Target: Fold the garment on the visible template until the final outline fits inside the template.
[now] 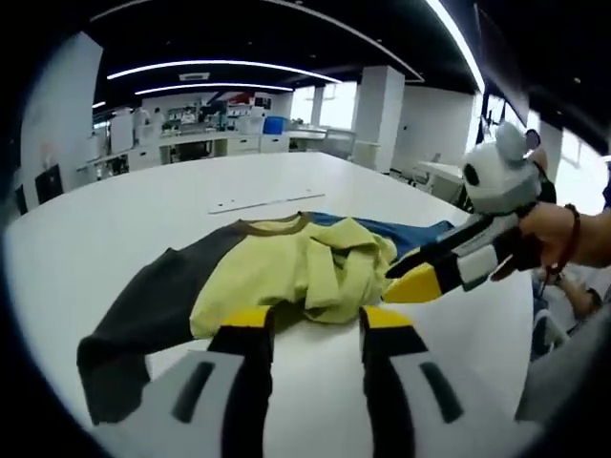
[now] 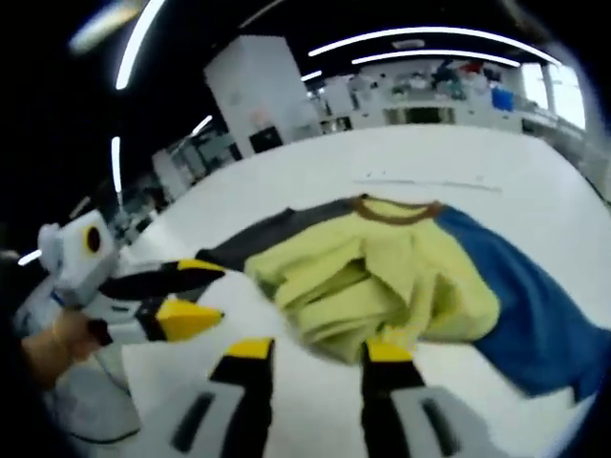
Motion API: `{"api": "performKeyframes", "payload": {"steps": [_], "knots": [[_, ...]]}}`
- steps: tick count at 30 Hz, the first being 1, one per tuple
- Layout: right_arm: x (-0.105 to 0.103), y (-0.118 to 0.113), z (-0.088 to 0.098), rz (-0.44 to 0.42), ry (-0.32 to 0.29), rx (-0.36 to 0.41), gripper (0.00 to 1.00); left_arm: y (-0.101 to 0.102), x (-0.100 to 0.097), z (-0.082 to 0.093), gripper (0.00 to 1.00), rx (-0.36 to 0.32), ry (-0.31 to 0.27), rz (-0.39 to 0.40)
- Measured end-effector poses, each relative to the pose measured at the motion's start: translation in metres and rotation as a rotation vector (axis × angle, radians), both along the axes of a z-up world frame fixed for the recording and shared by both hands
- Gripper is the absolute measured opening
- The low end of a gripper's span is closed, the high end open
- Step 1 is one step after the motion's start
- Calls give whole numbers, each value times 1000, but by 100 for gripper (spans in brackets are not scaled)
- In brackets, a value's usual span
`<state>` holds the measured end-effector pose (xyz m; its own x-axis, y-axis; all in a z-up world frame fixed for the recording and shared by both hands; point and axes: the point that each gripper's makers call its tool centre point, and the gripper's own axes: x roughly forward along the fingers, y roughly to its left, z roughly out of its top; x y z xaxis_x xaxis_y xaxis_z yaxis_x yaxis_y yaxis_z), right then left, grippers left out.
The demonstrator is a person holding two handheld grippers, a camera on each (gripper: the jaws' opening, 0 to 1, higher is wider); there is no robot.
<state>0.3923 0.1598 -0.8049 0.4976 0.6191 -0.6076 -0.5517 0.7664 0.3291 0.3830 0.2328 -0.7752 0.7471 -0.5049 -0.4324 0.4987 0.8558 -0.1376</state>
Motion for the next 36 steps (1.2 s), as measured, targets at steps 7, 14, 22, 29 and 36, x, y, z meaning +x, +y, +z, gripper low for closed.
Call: {"api": "performKeyframes", "payload": {"steps": [7,14,22,29,36], "knots": [[4,9,-6,-36,11,35,27,-9,12,-10,25,-42,28,34],[6,16,-10,-52,7,45,22,-13,22,-19,23,-62,51,97],[11,17,-15,-70,1,48,12,-19,30,-33,19,-41,90,133],[10,19,-14,-51,-3,63,0,-13,29,-42,6,-58,138,163],[12,15,-9,-29,-20,72,0,-7,26,-32,3,-72,129,158]]}}
